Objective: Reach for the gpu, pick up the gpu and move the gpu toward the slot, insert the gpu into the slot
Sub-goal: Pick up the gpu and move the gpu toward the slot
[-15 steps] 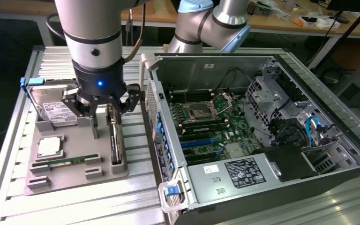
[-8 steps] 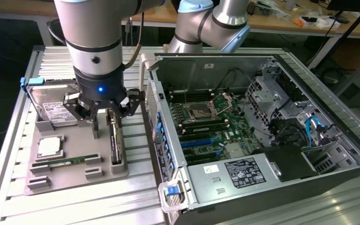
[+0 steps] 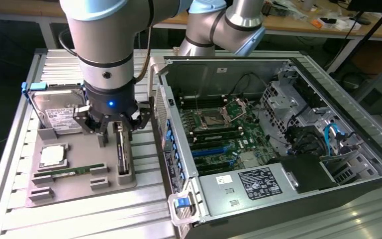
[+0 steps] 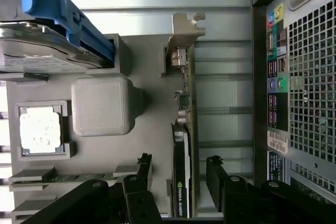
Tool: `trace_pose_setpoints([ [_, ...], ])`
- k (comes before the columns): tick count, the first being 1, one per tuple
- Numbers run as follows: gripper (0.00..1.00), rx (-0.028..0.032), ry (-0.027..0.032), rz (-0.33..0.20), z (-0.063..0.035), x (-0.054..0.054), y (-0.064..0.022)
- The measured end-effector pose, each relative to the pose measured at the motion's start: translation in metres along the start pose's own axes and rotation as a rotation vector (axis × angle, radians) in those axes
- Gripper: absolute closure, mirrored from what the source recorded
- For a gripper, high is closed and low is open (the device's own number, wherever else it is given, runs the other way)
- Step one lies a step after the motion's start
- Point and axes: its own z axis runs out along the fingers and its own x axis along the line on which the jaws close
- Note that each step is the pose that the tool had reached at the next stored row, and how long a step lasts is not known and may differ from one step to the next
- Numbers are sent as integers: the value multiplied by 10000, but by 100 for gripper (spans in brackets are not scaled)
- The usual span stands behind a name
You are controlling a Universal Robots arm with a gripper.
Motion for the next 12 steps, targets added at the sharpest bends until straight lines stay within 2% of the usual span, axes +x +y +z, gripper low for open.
trace_pose_setpoints([
  [8,46,10,-31,721,112,-9,-5],
  [12,46,12,-28,756,190,-8,-7],
])
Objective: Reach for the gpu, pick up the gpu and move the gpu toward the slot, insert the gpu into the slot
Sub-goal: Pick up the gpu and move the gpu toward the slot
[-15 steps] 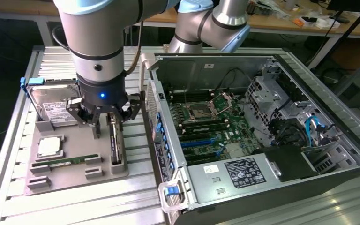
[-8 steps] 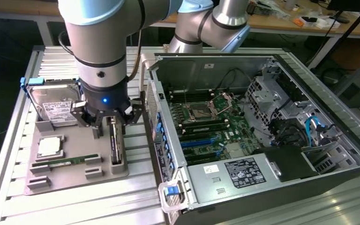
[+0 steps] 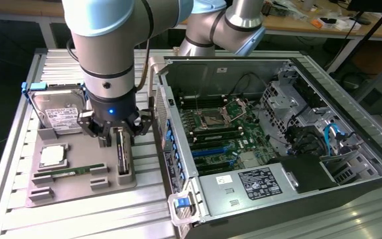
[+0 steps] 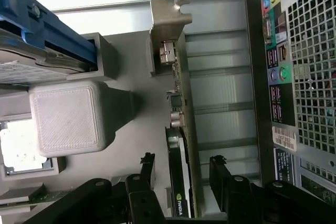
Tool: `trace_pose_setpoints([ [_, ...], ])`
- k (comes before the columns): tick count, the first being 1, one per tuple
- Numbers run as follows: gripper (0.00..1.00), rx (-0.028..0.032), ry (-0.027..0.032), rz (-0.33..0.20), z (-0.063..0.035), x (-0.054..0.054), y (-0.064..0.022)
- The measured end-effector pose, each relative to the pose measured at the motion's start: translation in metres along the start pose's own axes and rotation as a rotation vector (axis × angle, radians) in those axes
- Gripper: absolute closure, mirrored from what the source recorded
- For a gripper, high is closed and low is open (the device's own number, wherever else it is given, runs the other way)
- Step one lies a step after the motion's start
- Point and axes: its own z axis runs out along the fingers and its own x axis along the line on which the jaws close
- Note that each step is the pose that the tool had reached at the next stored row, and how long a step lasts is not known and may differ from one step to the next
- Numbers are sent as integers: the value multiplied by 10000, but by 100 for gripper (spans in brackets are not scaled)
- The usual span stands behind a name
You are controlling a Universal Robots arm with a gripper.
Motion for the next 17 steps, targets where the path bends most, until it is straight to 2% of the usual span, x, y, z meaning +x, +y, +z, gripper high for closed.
trace_pose_setpoints([
  [17,46,6,0,0,1,2,24],
])
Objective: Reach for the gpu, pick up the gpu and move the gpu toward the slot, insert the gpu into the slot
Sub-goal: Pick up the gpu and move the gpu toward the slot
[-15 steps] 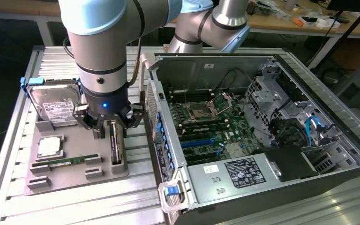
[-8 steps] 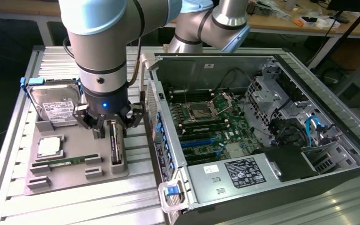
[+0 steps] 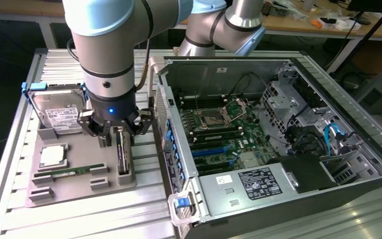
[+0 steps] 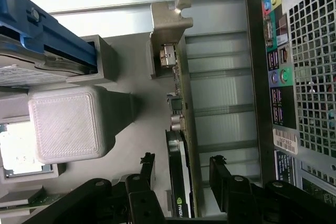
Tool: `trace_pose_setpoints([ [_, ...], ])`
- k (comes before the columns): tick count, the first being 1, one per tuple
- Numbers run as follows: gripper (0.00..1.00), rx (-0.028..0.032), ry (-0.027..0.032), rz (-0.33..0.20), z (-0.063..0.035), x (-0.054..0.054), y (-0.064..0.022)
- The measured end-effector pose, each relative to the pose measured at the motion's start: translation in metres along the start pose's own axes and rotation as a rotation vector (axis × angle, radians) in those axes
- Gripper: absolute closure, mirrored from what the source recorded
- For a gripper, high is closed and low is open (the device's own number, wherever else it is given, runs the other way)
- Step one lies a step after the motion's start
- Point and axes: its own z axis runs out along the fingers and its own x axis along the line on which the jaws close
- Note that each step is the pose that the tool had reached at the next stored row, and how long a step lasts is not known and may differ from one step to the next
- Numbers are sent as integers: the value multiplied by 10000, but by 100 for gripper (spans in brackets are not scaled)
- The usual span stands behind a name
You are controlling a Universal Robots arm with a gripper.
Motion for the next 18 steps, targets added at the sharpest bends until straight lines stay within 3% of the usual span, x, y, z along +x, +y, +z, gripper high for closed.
trace_pose_setpoints([
  [4,47,0,0,0,0,0,0],
  [6,60,0,0,0,0,0,0],
  [7,60,-1,1,0,0,0,0],
  [9,71,0,0,0,0,0,0],
  [18,72,-1,0,1,-2,0,0],
])
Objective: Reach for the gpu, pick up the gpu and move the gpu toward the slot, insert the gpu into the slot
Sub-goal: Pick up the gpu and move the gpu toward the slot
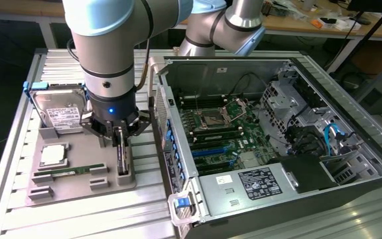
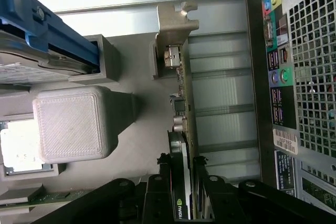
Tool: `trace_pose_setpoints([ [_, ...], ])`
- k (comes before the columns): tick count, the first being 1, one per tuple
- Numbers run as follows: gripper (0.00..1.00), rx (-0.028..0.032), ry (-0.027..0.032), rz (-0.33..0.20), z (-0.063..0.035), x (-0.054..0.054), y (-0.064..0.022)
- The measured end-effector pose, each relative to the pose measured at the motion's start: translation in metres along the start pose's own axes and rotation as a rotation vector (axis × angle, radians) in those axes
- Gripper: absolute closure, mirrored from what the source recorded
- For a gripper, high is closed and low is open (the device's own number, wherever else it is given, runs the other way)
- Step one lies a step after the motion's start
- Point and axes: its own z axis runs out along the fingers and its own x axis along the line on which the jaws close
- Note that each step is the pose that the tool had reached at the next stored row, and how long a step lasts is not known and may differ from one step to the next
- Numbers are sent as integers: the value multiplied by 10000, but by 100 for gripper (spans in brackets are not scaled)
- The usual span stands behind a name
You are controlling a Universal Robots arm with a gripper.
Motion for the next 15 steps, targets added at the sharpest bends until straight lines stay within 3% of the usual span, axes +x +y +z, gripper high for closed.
trace_pose_setpoints([
  [9,72,0,0,-1,-330,-3,15],
  [15,72,-1,-2,-1,-367,-2,17],
])
